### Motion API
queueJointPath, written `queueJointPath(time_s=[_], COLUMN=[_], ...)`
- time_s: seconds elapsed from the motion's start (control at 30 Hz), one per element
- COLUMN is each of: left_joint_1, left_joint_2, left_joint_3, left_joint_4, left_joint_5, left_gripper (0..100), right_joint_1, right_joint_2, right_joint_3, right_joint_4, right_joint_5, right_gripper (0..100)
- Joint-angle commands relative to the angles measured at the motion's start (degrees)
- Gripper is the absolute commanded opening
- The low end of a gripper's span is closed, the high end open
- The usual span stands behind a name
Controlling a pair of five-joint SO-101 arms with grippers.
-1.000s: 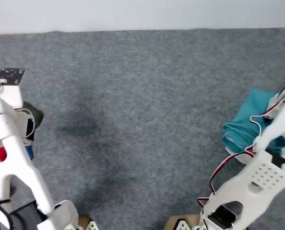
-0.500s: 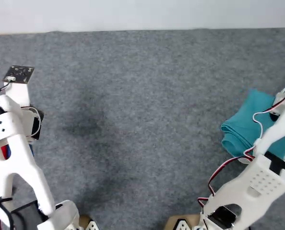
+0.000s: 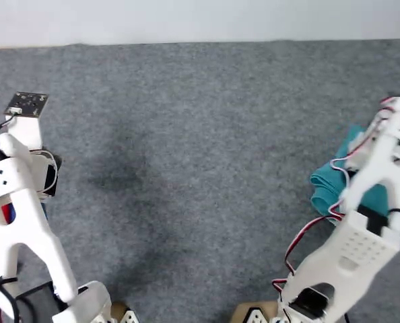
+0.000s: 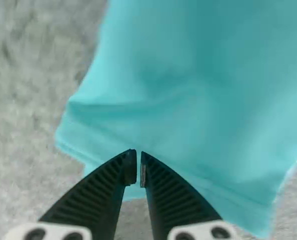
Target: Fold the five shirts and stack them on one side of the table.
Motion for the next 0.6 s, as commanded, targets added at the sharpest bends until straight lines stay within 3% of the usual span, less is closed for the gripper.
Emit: queueJointPath(time_s=[0.0, 0.33, 0.57], left_joint_1=[0.3, 0.3, 0.3], left_joint_2=[-1.8, -1.8, -1.8], left_joint_3=[-0.2, -0.2, -0.2], left_joint_4=[1.4, 1.4, 1.3], left_joint_5=[-0.4, -0.5, -0.6], left_gripper=[1, 1, 1], right_joint_1=[-3.8, -5.5, -2.2], right_joint_2=[-0.1, 3.5, -9.6], right_joint_3=[1.8, 4.5, 3.7], right_joint_4=[2.1, 0.2, 2.3], right_joint_5=[-1.8, -2.5, -2.3], right_gripper=[0.9, 0.9, 0.9])
